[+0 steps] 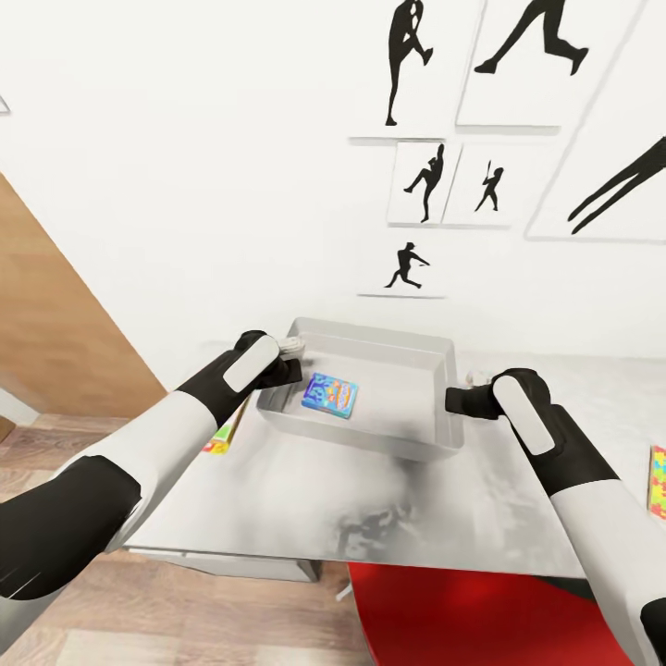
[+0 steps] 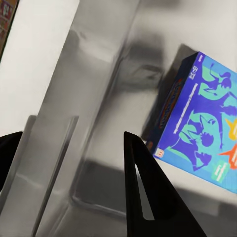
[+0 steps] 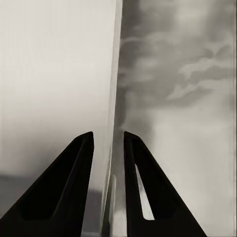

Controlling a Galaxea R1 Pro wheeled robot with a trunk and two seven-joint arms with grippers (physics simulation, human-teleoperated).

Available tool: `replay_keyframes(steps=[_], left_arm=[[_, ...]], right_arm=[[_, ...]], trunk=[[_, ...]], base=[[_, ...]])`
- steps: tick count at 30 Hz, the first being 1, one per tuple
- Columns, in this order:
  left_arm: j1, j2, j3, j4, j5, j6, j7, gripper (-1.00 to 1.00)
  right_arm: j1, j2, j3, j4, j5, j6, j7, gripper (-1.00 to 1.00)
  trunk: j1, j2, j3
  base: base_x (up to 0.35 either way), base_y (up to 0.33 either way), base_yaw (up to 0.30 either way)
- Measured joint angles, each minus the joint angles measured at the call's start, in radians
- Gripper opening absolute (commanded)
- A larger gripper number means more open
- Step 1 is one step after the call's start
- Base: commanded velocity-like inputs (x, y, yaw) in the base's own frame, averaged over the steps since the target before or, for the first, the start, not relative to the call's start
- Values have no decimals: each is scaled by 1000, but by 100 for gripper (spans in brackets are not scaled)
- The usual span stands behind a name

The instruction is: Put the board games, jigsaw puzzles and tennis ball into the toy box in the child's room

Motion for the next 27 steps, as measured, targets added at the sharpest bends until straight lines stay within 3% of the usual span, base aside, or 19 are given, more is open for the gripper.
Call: replay_keyframes(steps=[9,18,27], left_arm=[[0,0,-1,-1,1,-3,0,-100],[6,1,0,-2,0,-4,1,-100],[15,1,1,-1,-3,-4,1,-100]], right_arm=[[0,-1,-1,0,-1,0,0,-100],[0,-2,-1,0,2,0,1,-100],[0,-3,-1,-3,3,0,1,-100]], trunk=[[0,0,0],[0,0,0],[0,0,0]], base=[[0,-92,5],[0,-62,185],[0,-4,23]])
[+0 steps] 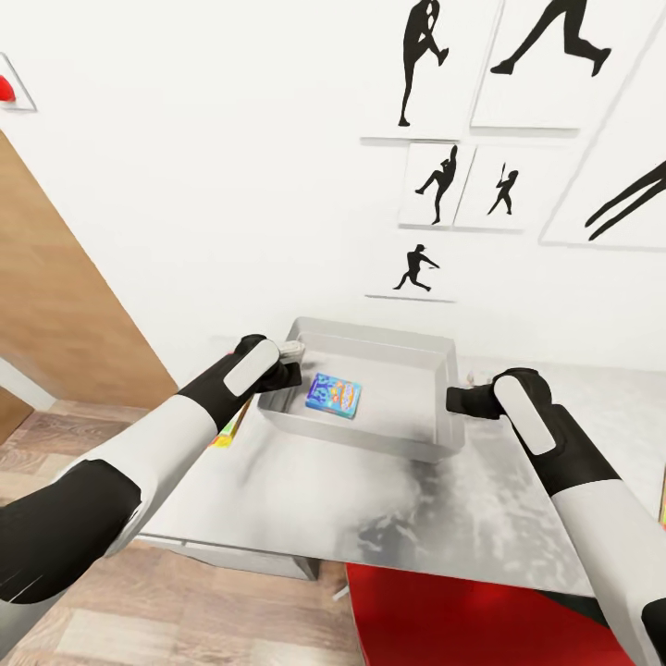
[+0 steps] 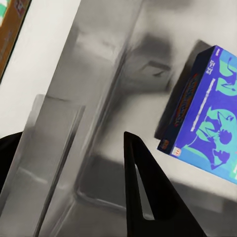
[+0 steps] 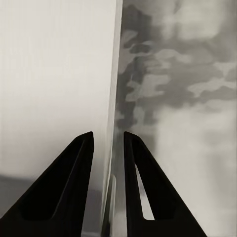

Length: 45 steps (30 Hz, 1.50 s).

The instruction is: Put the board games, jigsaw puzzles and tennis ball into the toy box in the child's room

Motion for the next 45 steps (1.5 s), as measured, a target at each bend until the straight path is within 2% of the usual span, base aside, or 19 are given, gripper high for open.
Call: replay_keyframes(steps=[8,16,17,18,19,41,45], left_arm=[[1,-1,0,0,-3,-1,0,-100],[1,-1,0,0,-4,-1,0,-100],[0,-2,0,0,-4,-1,0,-100],[1,-2,0,0,1,-2,-1,-100],[1,-4,-1,-1,2,-3,-1,100],[2,-4,3,-1,7,-5,-2,100],[1,1,4,-27,8,-3,-1,100]], right_arm=[[0,0,0,-1,0,0,0,-100],[0,-1,0,-1,-1,0,0,-100],[0,-1,0,-1,-1,0,0,100],[0,-1,-1,-1,-18,0,3,100],[0,-1,-1,-1,-28,0,3,100],[4,-5,-3,-16,-27,0,3,100],[6,-6,-4,-29,-27,0,3,100]], trunk=[[0,0,0],[0,0,0],[0,0,0],[0,0,0],[0,0,0],[0,0,0],[0,0,0]], base=[[0,-189,1],[0,-28,0],[0,-3,0],[0,-2,0],[0,-1,0],[0,0,0],[0,0,0]])
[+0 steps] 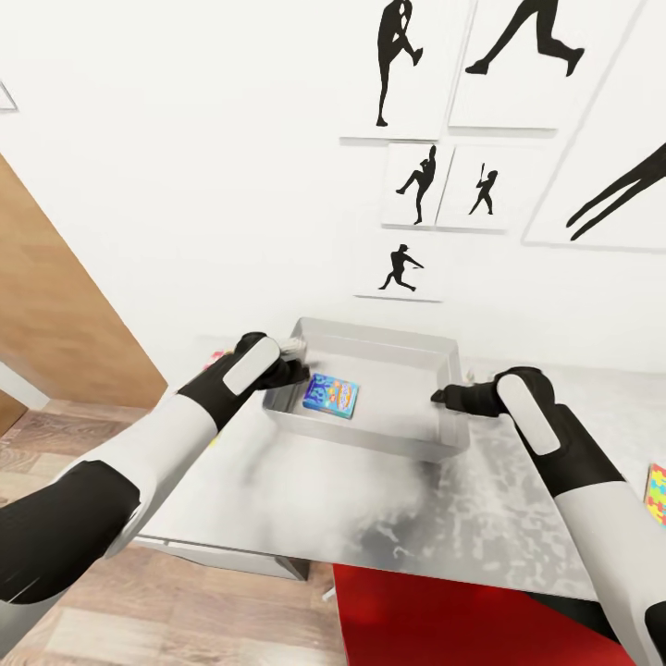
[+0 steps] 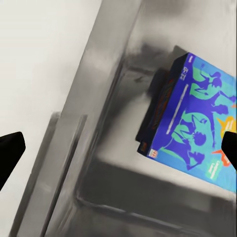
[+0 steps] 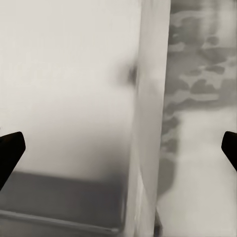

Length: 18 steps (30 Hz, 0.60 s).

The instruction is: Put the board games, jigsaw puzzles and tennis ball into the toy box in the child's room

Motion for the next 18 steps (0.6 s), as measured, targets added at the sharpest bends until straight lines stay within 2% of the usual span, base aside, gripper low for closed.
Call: replay_keyframes(steps=[12,18], left_arm=[[-1,5,0,-34,4,5,6,100],[-1,14,15,-136,4,17,27,100]], right_arm=[[10,-7,2,-116,3,0,-1,100],[12,-9,1,-144,3,0,-1,100]], trunk=[[0,0,0],[0,0,0]], base=[[0,0,0],[0,0,0]])
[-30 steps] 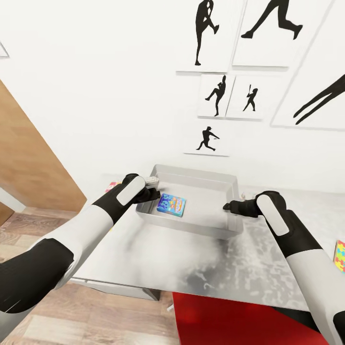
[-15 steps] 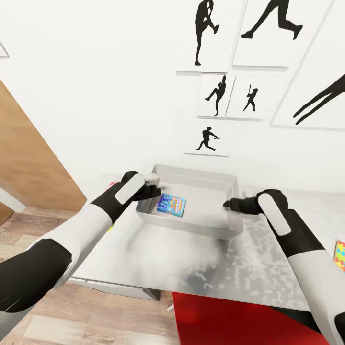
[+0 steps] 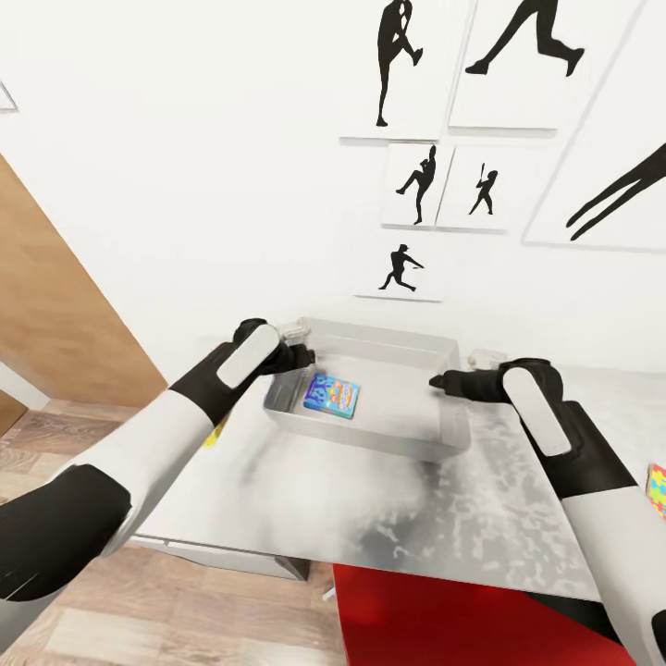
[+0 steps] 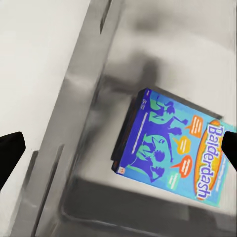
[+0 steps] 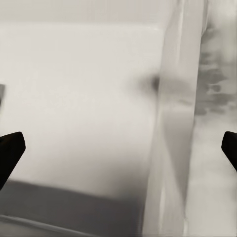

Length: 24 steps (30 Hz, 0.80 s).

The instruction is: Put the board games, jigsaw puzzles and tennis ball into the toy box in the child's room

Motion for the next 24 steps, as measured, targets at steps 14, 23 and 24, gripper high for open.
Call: replay_keyframes(steps=[14,23,24], left_arm=[[150,-42,16,-610,22,46,255,100],[357,-115,-48,-830,150,-74,353,100],[368,-113,-47,-839,203,-92,358,100]], right_arm=[[186,-207,-171,-309,4,-82,7,100],[289,-314,-336,-321,0,-79,94,100],[303,-326,-367,-321,2,-63,129,100]], trunk=[[0,0,0],[0,0,0],[0,0,0]], base=[[0,0,0],[-1,0,0],[-42,0,0]])
